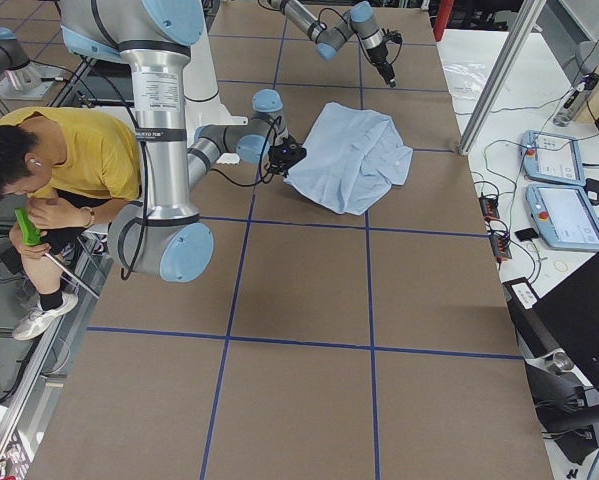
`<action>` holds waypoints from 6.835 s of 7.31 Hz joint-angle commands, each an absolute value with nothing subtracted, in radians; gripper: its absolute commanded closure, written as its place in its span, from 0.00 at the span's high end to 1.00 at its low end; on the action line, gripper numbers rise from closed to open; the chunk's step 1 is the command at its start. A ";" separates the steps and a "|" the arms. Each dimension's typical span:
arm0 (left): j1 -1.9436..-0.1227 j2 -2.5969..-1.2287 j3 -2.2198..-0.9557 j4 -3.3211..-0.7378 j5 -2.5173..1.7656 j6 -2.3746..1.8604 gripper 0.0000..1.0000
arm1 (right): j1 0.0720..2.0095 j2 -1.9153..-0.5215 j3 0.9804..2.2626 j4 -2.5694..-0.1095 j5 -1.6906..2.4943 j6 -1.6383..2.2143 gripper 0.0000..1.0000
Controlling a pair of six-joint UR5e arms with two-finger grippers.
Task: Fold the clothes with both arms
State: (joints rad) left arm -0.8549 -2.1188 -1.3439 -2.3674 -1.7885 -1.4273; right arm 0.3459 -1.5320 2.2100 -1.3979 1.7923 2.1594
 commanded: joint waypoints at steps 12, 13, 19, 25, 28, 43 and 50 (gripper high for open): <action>-0.387 -1.947 -1.752 -2.143 -1.796 -1.951 0.93 | 0.627 -1.195 1.993 -1.635 1.983 1.982 1.00; -0.385 -1.950 -1.741 -2.143 -1.796 -1.951 0.91 | 0.629 -1.195 1.990 -1.634 1.985 1.982 1.00; -0.385 -1.963 -1.715 -2.143 -1.761 -1.941 0.70 | 0.632 -1.195 1.991 -1.641 1.985 1.985 1.00; -0.500 -1.967 -1.723 -2.065 -1.730 -1.777 0.00 | 0.632 -1.195 1.993 -1.644 1.987 1.985 1.00; -0.691 -2.111 -1.561 -2.088 -1.733 -1.608 0.00 | 0.630 -1.195 1.996 -1.641 1.983 1.990 1.00; -0.925 -2.014 -1.609 -2.324 -2.066 -1.376 1.00 | 0.147 -0.898 1.754 -1.779 1.396 1.177 1.00; -0.923 -2.014 -1.620 -2.319 -2.066 -1.382 1.00 | 0.267 -1.137 1.950 -1.807 1.454 1.008 1.00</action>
State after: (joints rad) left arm -0.9232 -2.0153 -1.6151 -2.3194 -2.0663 -1.3798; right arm 0.2375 -1.0253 1.8410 -1.8065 1.4407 1.0280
